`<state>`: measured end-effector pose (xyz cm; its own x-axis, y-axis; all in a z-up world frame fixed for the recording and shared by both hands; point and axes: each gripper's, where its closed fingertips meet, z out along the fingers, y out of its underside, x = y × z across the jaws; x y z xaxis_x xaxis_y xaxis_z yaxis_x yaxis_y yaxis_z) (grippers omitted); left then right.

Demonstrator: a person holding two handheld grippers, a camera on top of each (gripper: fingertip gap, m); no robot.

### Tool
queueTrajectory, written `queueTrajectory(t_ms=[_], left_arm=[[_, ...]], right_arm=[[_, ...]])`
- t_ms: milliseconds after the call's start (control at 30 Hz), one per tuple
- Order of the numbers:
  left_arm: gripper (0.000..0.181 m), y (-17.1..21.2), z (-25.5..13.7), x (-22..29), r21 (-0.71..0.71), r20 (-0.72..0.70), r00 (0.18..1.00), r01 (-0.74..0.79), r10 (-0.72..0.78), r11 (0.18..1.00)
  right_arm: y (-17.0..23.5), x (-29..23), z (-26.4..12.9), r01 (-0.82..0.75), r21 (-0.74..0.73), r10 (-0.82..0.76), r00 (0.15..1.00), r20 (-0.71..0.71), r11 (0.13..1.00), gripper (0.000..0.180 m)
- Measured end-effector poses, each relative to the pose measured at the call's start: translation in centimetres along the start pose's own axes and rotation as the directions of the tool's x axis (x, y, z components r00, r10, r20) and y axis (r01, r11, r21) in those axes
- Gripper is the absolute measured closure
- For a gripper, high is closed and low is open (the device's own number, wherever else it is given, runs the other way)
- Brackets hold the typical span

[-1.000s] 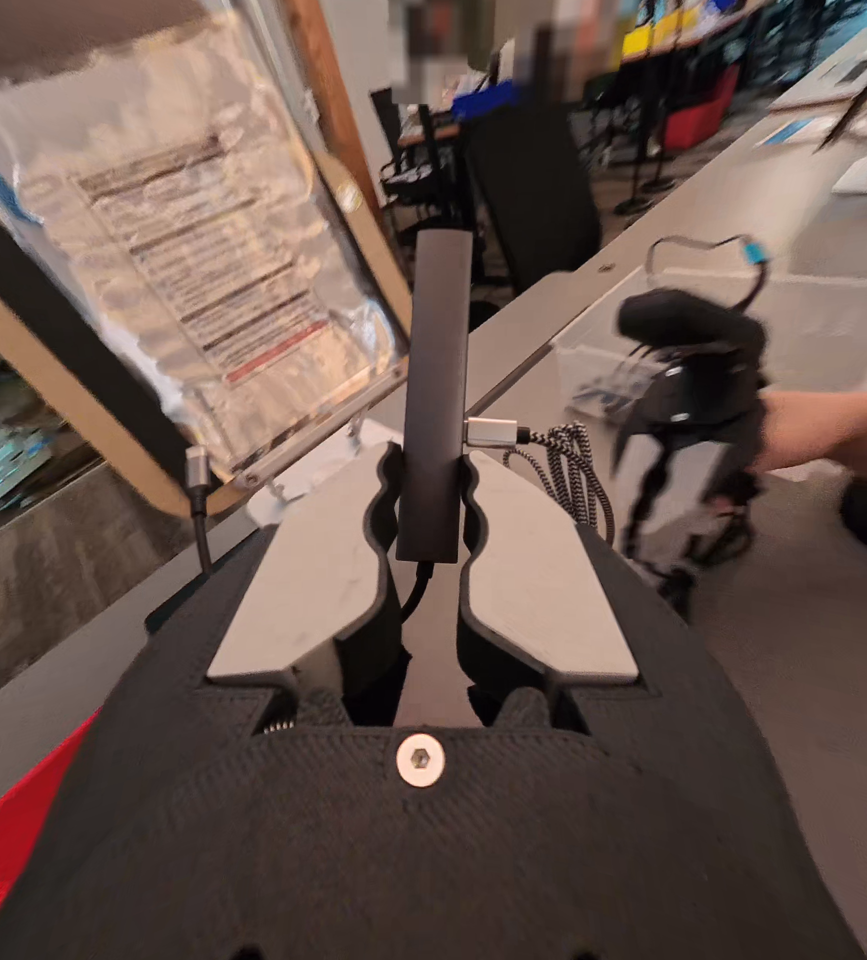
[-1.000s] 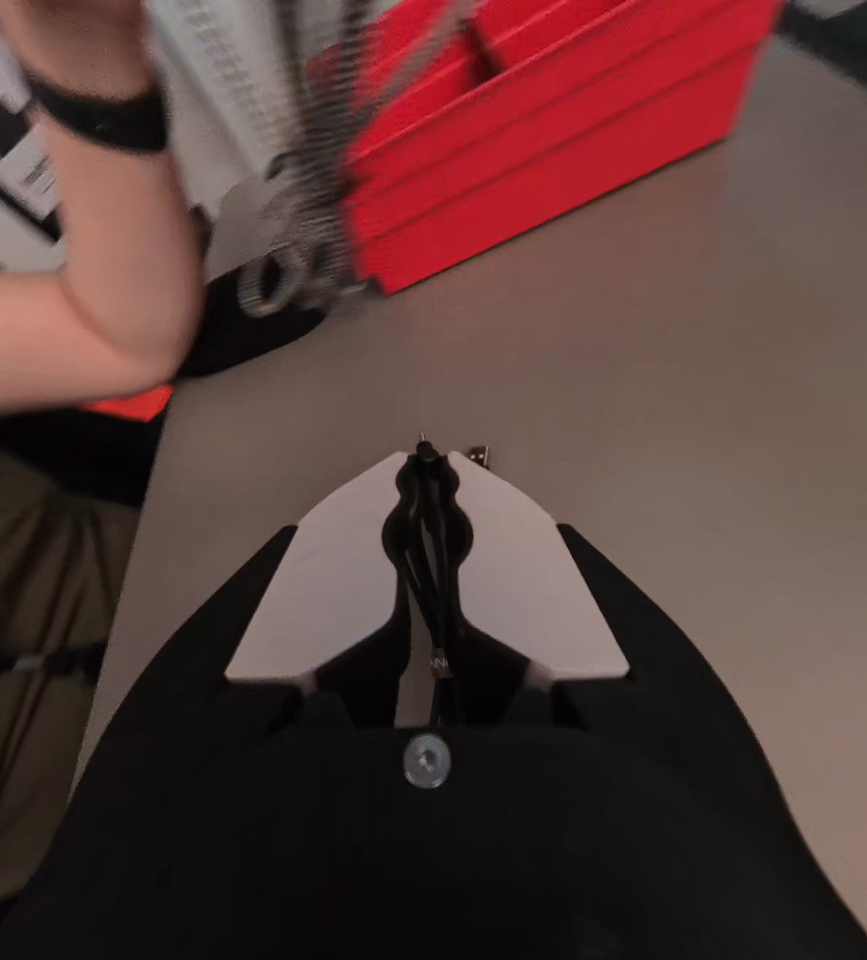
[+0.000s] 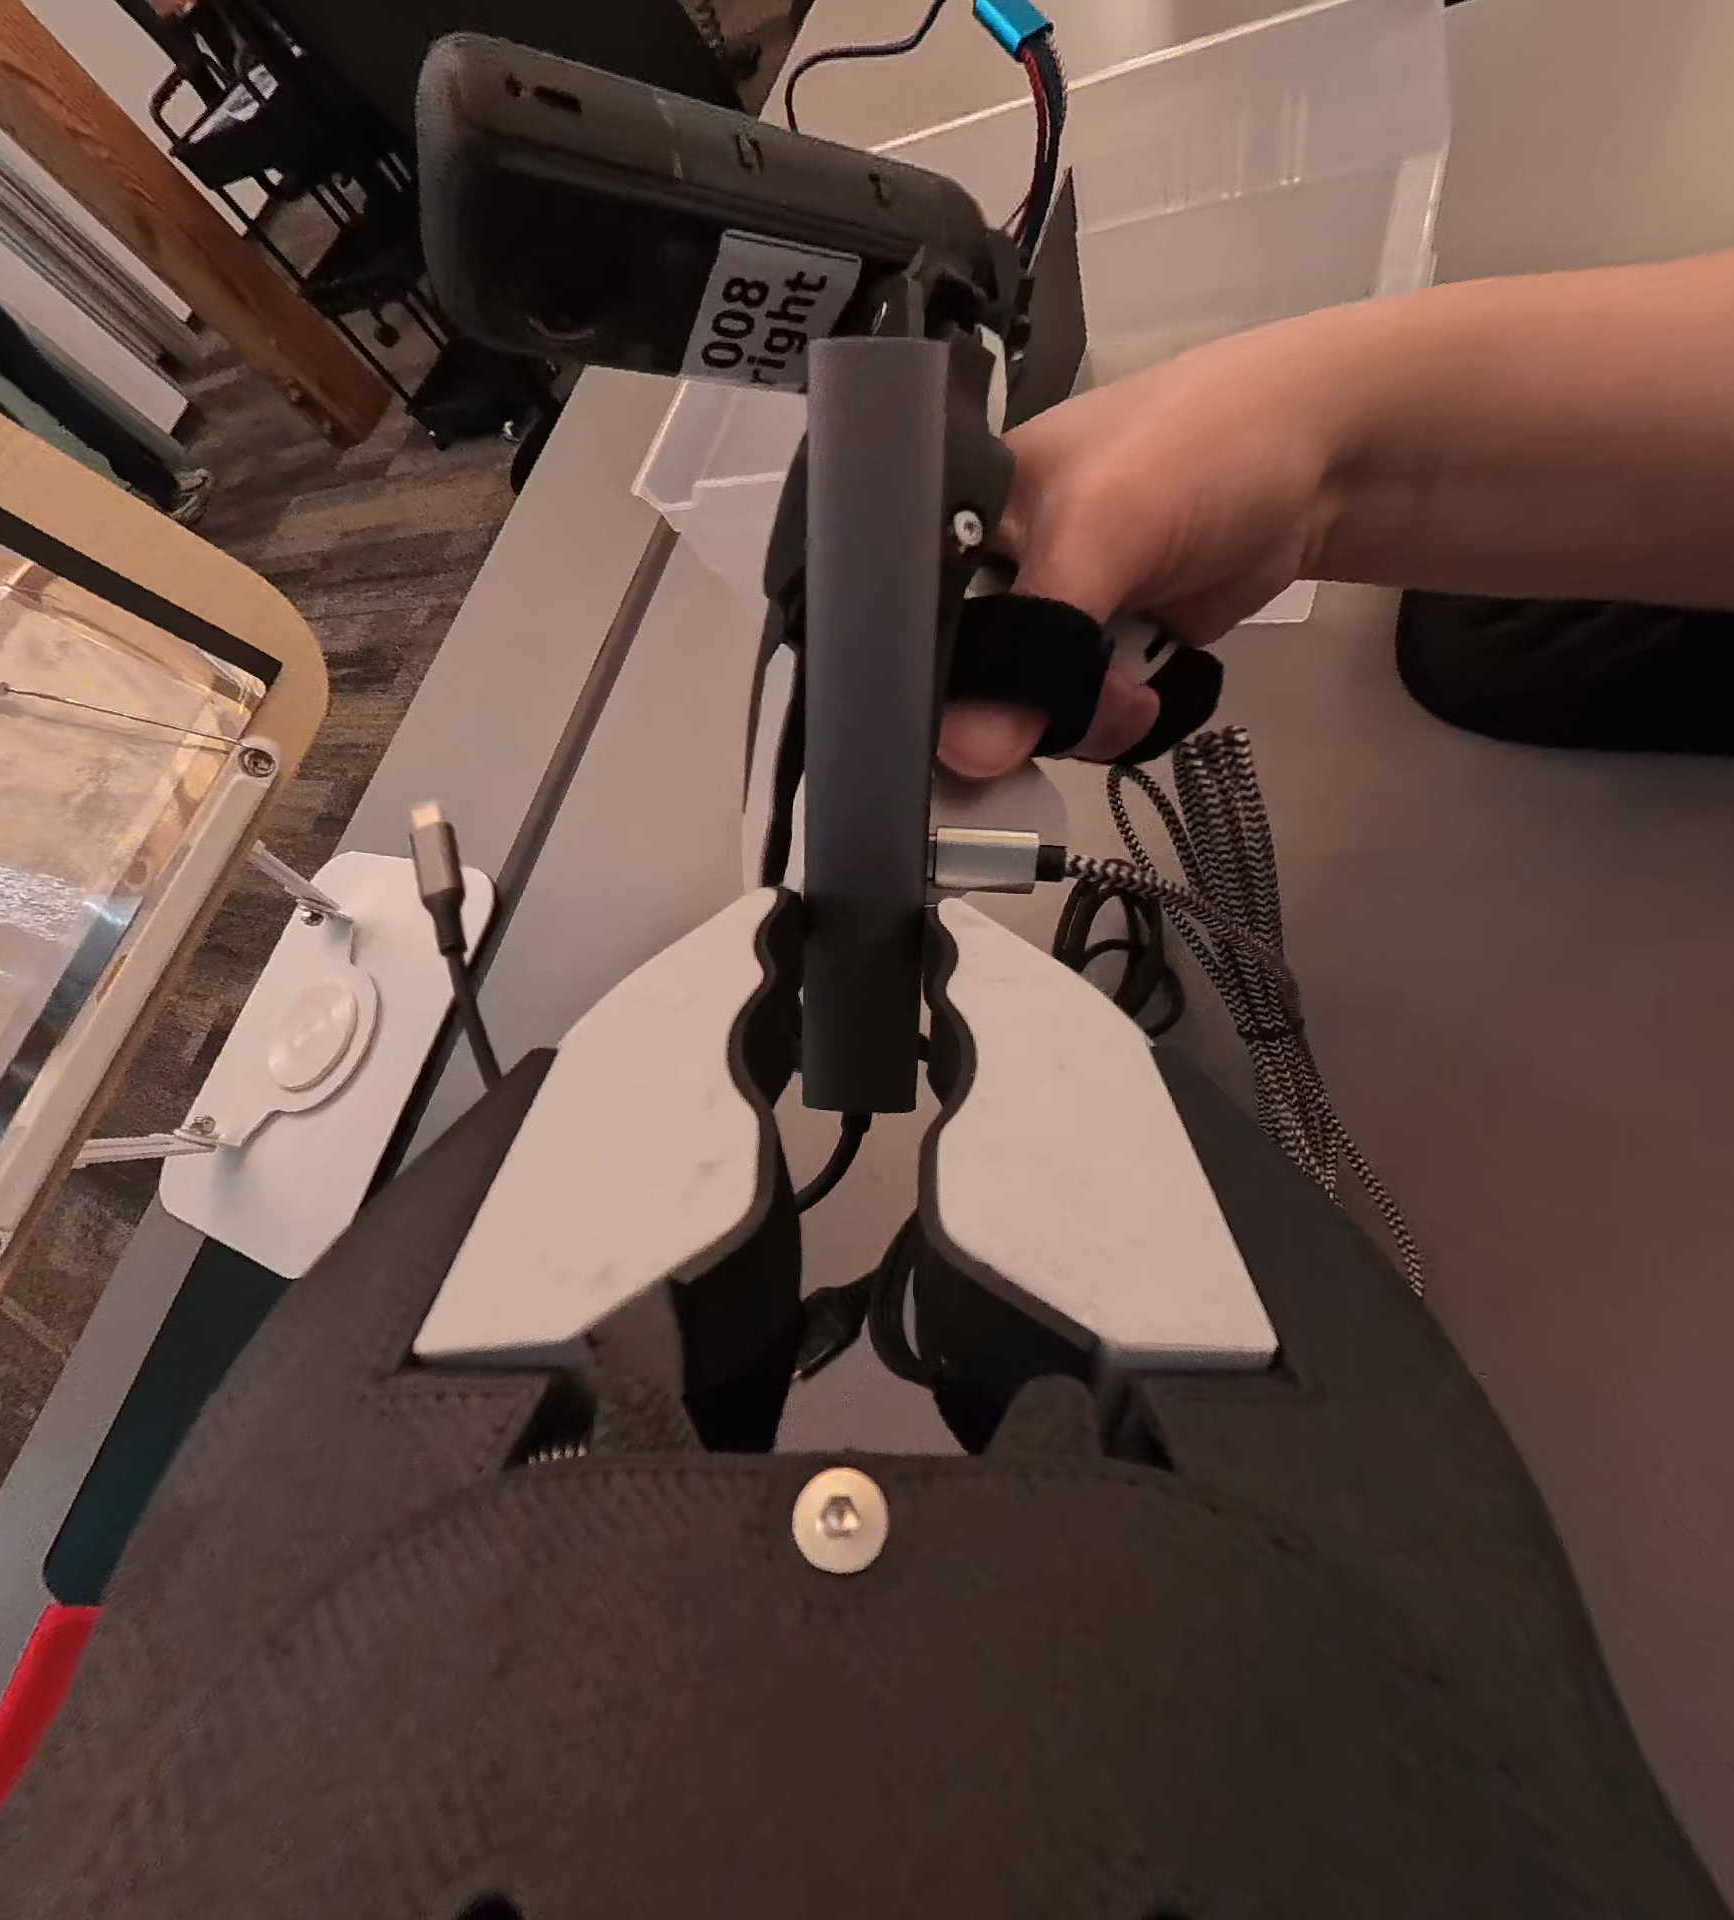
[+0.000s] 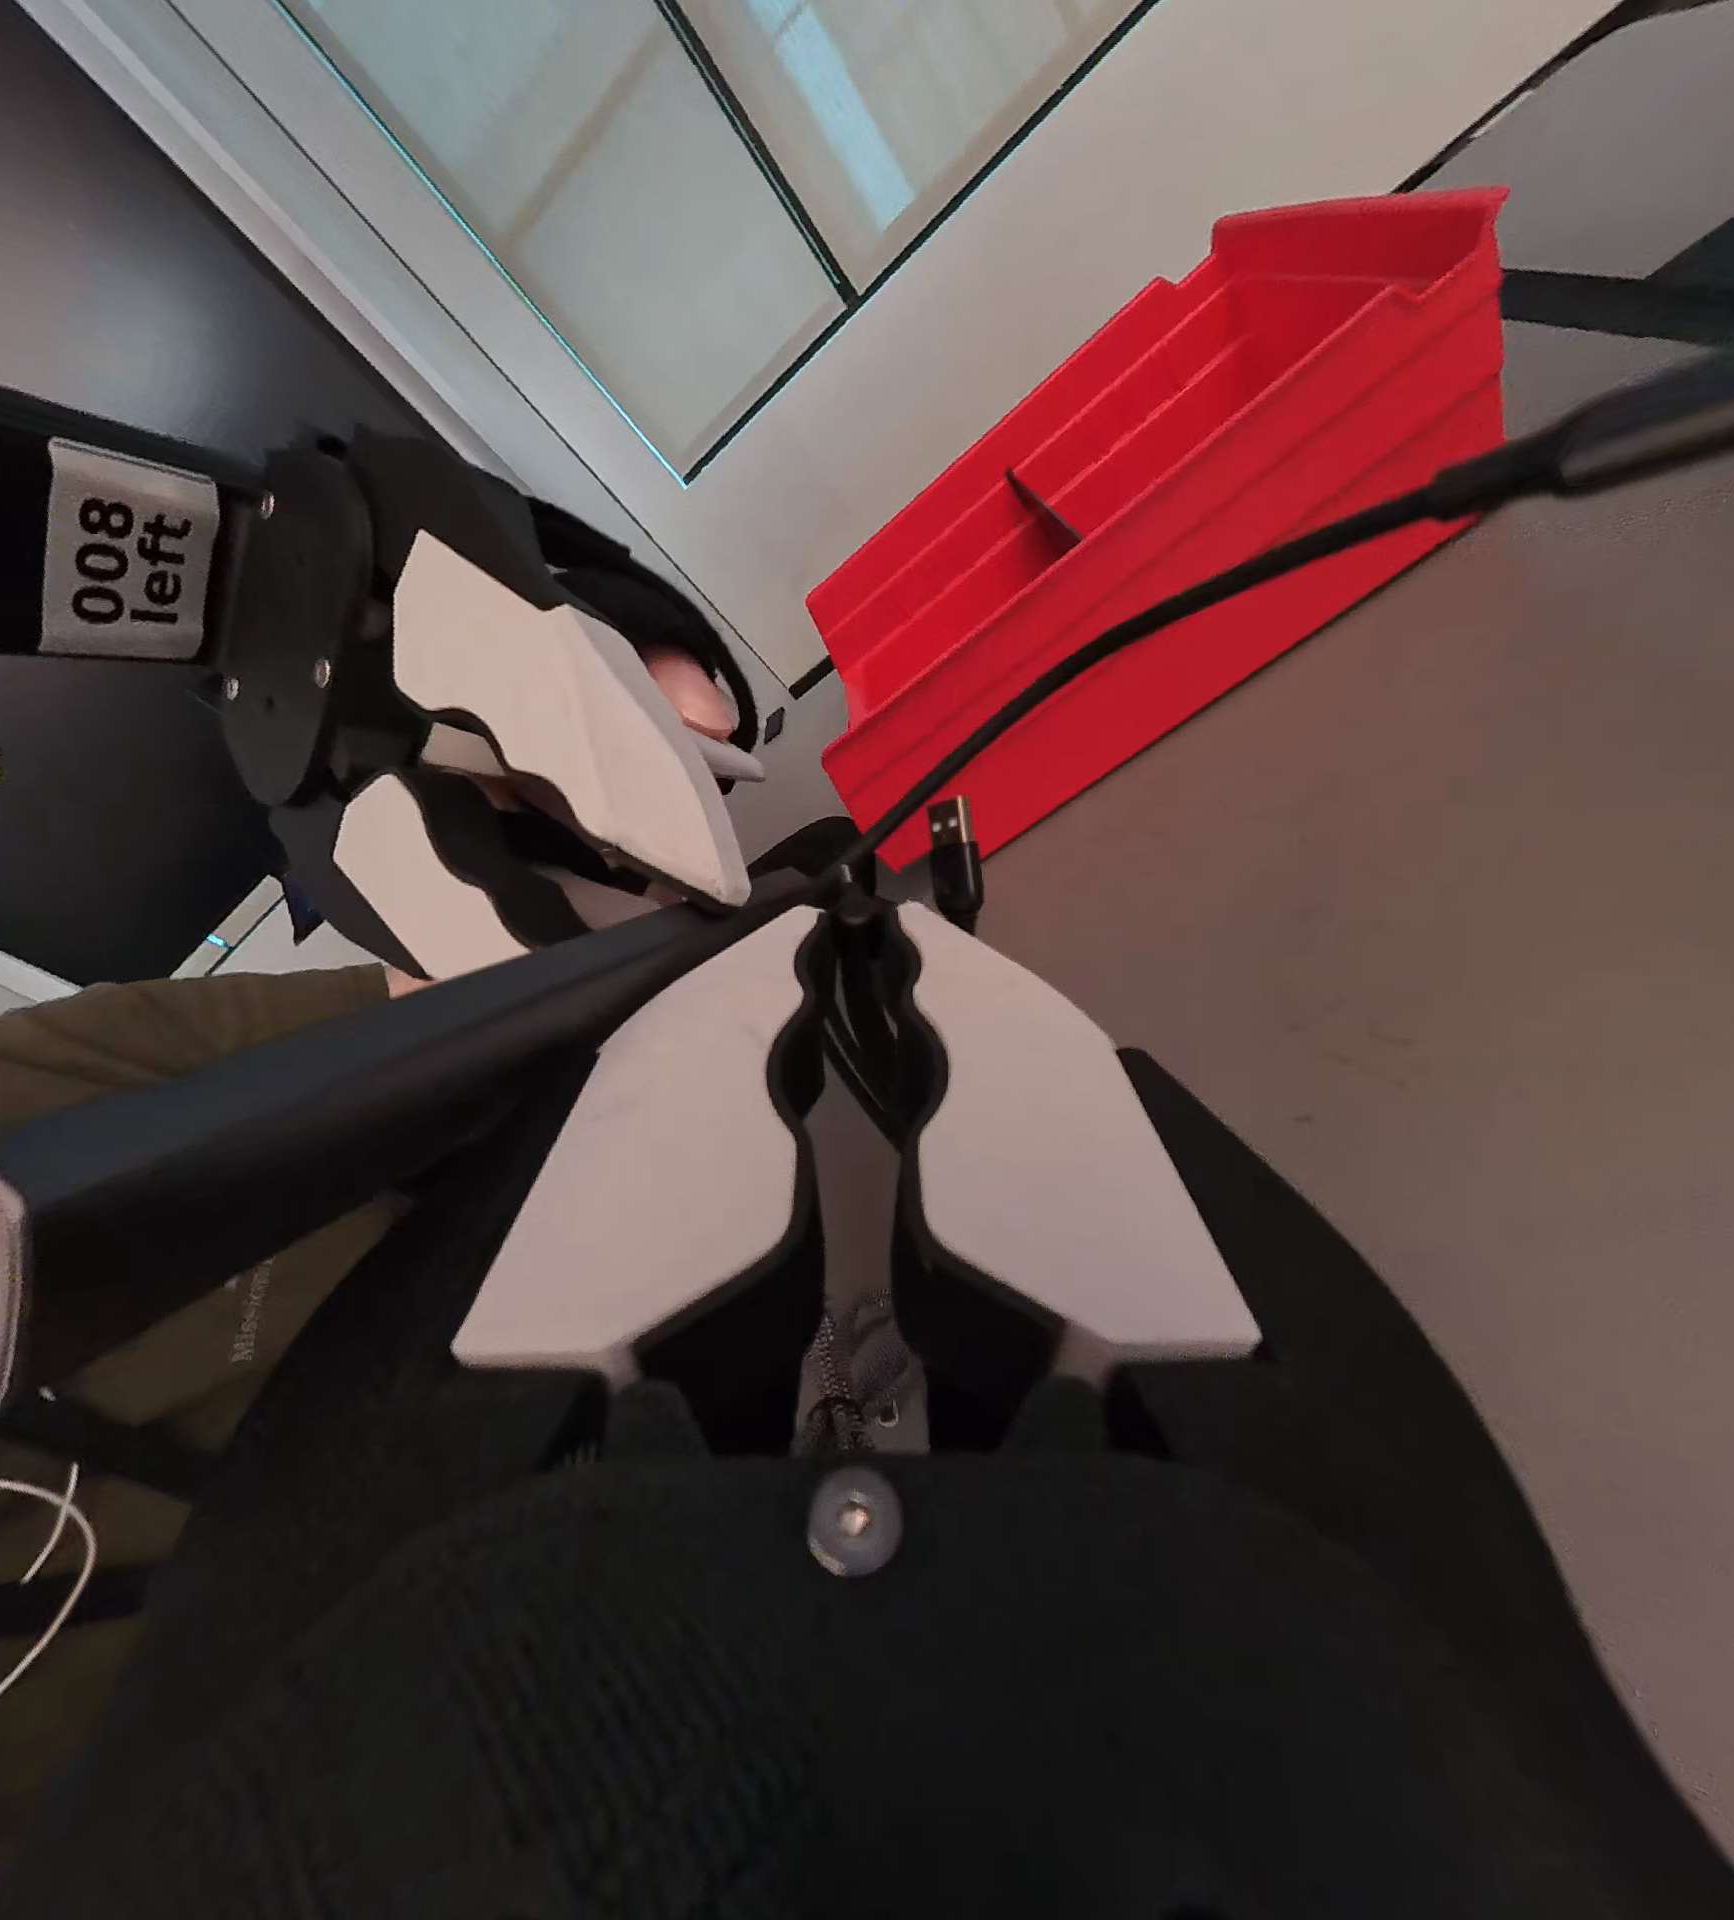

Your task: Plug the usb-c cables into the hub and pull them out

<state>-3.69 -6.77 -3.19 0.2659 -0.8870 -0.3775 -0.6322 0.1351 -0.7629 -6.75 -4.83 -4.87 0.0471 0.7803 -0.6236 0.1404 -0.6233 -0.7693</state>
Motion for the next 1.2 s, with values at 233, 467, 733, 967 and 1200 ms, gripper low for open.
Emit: queueTrajectory(t_ms=[233, 467, 733, 967, 1200], left_arm=[[0.159, 0.5, 0.3, -0.2, -0.034, 0.041, 0.999, -0.007, 0.008, 0.999], [0.158, 1.2, 0.6, -0.5, -0.103, 0.105, 0.992, -0.066, 0.077, 0.992], [0.158, 0.2, 0.1, -1.0, -0.051, 0.136, 0.988, -0.063, 0.07, 0.997], [0.158, -1.3, -2.7, -2.7, 0.144, 0.061, 0.993, 0.092, -0.101, 0.985], [0.159, -3.1, -6.5, -4.6, 0.424, -0.173, 0.941, 0.339, -0.292, 0.84]], right_arm=[[0.0, 0.3, 0.3, -0.093, 0.025, 0.093, 0.996, 0.006, 0.995, 0.172], [0.2, 0.7, 0.6, -0.138, 0.033, 0.138, 0.99, -0.016, 0.99, 0.172], [-0.2, 0.3, 0.4, -0.109, 0.05, 0.11, 0.994, -0.023, 0.993, 0.172], [-2.1, 1.6, -1.5, 0.133, 0.082, -0.107, 0.959, -0.263, 0.988, 0.172], [-6.8, -1.9, -5.5, 0.393, 0.288, -0.286, 0.892, -0.351, 0.873, 0.172]])
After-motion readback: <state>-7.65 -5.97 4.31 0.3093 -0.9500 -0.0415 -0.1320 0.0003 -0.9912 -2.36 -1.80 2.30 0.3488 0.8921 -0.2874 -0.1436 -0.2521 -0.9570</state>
